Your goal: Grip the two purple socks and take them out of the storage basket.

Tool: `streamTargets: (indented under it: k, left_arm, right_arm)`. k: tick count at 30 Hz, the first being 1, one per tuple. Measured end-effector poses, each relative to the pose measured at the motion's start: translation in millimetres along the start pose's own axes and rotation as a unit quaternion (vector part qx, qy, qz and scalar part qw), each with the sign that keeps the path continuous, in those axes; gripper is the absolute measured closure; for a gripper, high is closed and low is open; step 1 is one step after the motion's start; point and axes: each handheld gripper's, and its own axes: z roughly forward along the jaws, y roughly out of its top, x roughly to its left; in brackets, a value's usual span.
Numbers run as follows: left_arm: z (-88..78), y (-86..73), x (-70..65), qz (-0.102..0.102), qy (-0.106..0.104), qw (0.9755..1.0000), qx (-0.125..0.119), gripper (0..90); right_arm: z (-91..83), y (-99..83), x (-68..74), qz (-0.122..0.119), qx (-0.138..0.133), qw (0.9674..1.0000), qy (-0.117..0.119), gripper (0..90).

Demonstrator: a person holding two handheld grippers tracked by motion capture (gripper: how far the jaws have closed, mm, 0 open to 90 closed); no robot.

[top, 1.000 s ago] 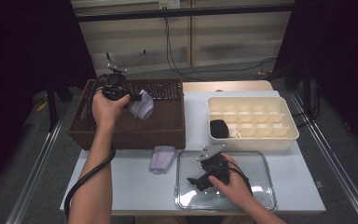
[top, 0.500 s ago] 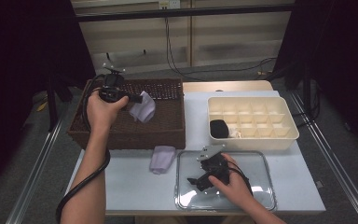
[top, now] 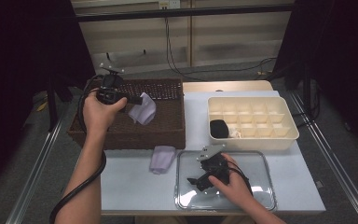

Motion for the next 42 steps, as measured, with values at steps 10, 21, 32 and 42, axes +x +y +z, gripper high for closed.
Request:
streamTargets:
  k: [10, 21, 32, 42]
  left_arm:
    - [-1.7, -6.1, -8.1, -0.002, -0.015, 0.9999, 0.001, 87.7]
    - [-5.0, -8.3, -16.2, 0.003, -0.025, 0.9997, 0.003, 87.6]
    - [-8.4, -18.1, -28.1, 0.024, -0.033, 0.9992, 0.004, 87.5]
    - [-9.2, -26.9, -42.8, 0.039, -0.047, 0.9981, 0.011, 87.4]
  right_arm:
    - [0.0, 0.0, 0.0, 0.000, 0.000, 1.0000, 0.000, 0.6]
    - [0.0, 0.0, 0.0, 0.000, 0.000, 1.0000, 0.000, 0.7]
    - [0.0, 0.0, 0.0, 0.000, 0.000, 1.0000, 0.000, 0.6]
    - [-0.1, -0.1, -0.1, -0.001, 0.001, 1.0000, -0.001, 0.7]
